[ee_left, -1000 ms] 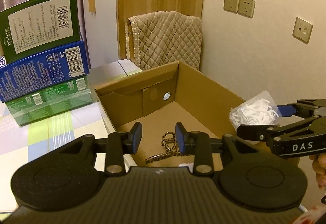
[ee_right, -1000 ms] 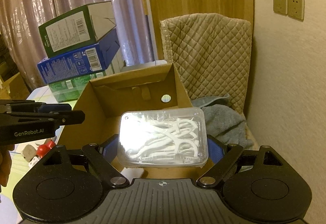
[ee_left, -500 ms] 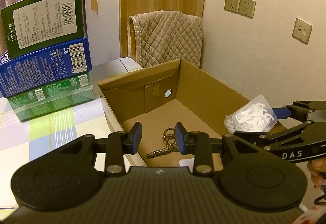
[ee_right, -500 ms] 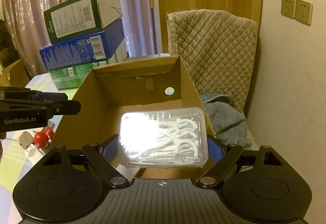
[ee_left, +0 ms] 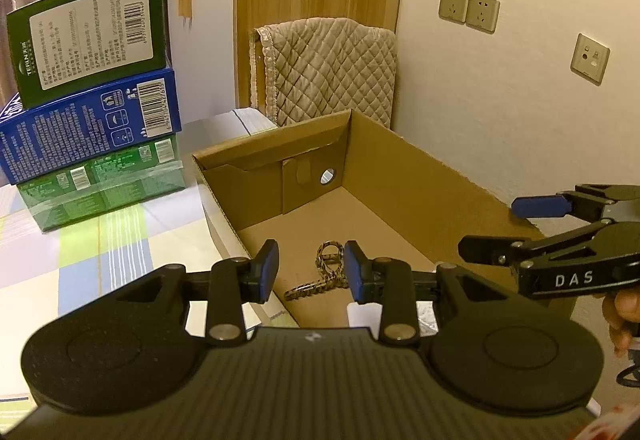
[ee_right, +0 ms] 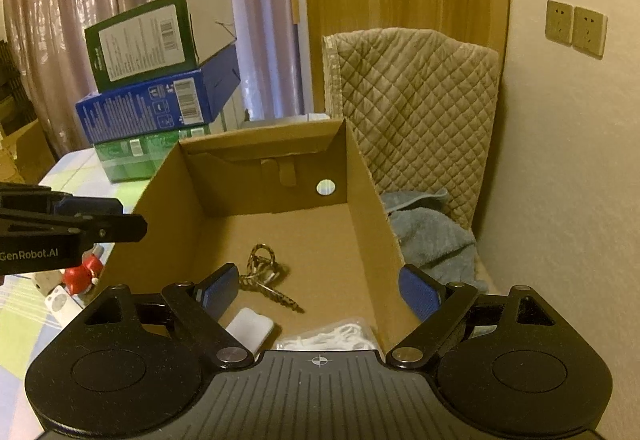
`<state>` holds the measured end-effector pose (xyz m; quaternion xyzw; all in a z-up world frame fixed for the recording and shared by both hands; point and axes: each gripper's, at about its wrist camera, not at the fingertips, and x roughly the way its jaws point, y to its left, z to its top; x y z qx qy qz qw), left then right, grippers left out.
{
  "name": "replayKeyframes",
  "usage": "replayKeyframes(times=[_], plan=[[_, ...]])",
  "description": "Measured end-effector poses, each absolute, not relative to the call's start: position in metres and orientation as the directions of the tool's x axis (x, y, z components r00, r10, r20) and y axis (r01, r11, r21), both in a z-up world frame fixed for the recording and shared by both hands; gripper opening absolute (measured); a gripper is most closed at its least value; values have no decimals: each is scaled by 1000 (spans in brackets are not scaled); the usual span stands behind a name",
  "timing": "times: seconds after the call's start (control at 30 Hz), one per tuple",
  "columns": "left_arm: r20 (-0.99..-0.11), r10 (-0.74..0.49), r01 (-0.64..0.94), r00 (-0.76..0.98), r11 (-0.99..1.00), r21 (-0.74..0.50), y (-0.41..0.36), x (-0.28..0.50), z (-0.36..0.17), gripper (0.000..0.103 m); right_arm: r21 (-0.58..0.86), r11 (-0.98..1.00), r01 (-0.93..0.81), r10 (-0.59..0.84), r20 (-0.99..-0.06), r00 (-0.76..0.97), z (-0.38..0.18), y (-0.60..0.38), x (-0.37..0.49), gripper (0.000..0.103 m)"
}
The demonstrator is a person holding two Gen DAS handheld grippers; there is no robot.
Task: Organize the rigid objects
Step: 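Open the left tool to drop the chain while the right tool releases the floss box, then move both tools back over the remaining items on the table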
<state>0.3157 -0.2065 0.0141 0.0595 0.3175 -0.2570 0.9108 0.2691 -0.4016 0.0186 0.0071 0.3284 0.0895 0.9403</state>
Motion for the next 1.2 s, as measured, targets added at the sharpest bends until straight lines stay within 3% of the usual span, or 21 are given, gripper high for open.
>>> replayKeyframes(times=[0.83, 1.2], plan=[[-551, -335, 369, 765, 928, -53, -87, 226, 94, 33, 74, 946, -315, 307, -515, 800, 103, -314, 188, 84], [-553, -221, 241, 803, 970, -38, 1, 191, 92, 43, 105, 915, -390, 387, -503, 773, 100, -258, 172, 84]])
